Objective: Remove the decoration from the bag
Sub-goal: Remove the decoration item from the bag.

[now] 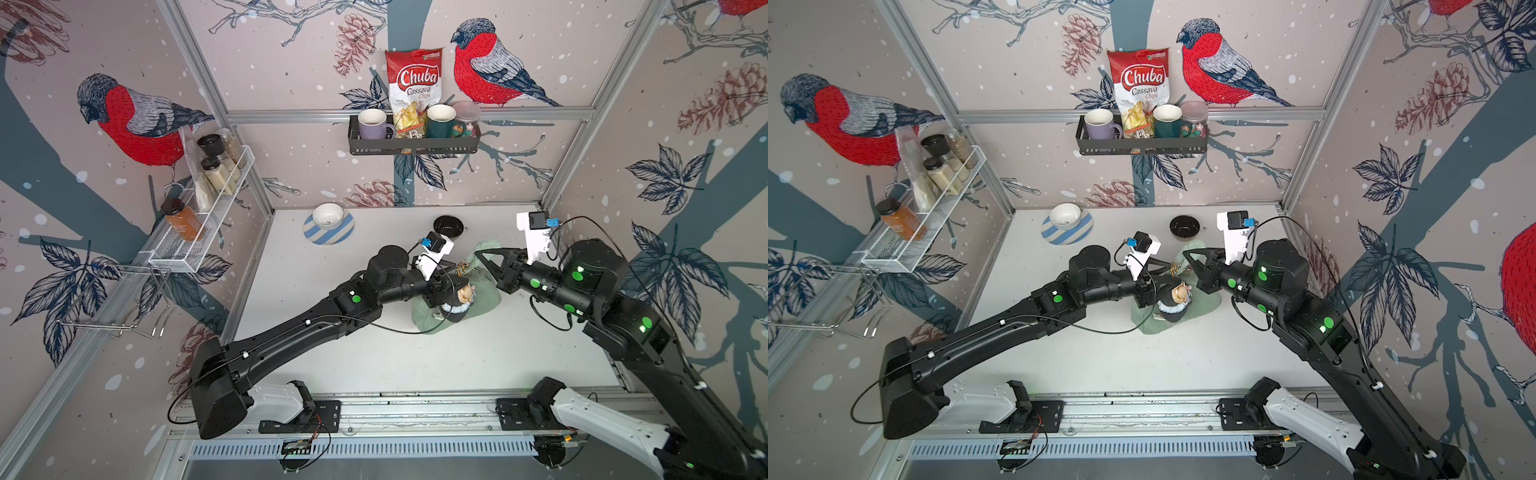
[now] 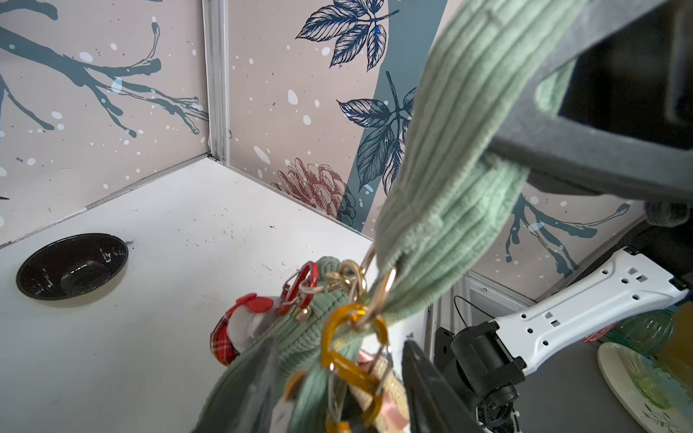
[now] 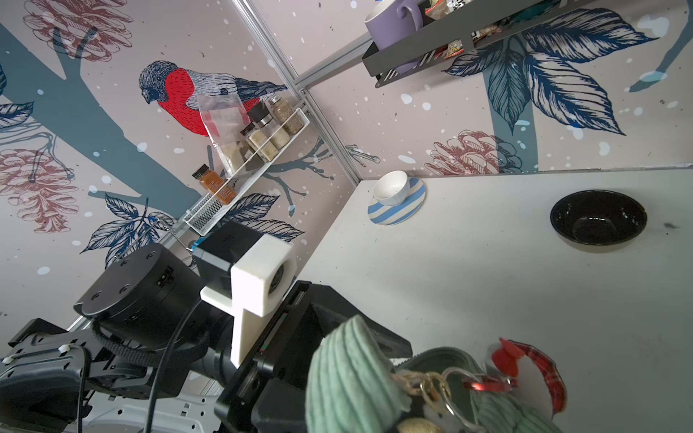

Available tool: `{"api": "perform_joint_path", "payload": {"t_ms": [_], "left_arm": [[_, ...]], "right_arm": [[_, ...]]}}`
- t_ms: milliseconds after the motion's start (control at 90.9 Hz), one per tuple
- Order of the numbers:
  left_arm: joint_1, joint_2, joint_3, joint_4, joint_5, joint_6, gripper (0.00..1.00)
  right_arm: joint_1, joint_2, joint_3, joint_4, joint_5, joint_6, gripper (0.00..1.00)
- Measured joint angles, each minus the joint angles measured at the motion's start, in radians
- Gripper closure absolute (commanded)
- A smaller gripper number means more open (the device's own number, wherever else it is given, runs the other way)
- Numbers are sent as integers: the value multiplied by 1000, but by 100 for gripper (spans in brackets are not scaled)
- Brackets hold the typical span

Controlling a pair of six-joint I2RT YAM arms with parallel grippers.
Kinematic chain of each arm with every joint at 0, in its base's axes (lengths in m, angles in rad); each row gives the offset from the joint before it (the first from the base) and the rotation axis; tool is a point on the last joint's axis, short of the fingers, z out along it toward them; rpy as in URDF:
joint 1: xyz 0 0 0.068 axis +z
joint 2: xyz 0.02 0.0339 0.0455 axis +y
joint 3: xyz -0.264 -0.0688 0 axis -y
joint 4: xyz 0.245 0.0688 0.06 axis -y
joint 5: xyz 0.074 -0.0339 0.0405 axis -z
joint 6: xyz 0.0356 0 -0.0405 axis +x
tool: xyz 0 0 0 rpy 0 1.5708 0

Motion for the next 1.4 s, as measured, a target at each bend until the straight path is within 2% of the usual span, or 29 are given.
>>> {"api": "perform_joint_path", "payload": {"t_ms": [187, 275, 462, 649, 891, 946, 1056, 1122, 1276, 1397], "left_arm": [[0, 3, 1, 1, 2, 0, 64], [0, 3, 1, 1, 2, 0, 65], [0, 3, 0, 2, -2, 0, 64], [0, 3, 0, 2, -20, 0, 55], [0, -2, -1, 16, -28, -1, 51], [0, -5, -3, 23, -29, -1, 53], [0, -8, -6, 34, -35, -2, 63], [0, -8, -10, 39, -35, -2, 64], [0, -8, -15, 44, -35, -5, 55], [0, -6, -16, 45, -31, -5, 53]], "right_arm": [[0, -1, 4, -2, 0, 0, 100], [0, -1, 6, -3, 0, 0, 100], [0, -1, 7, -3, 0, 0, 100], [0, -1, 7, -2, 0, 3, 100], [0, -1, -1, 0, -1, 4, 100], [0, -1, -3, 0, -1, 5, 100], [0, -1, -5, 0, -1, 6, 100], [0, -2, -5, 0, 0, 6, 100], [0, -8, -4, 0, 0, 7, 100], [0, -8, -3, 0, 0, 7, 100]]}}
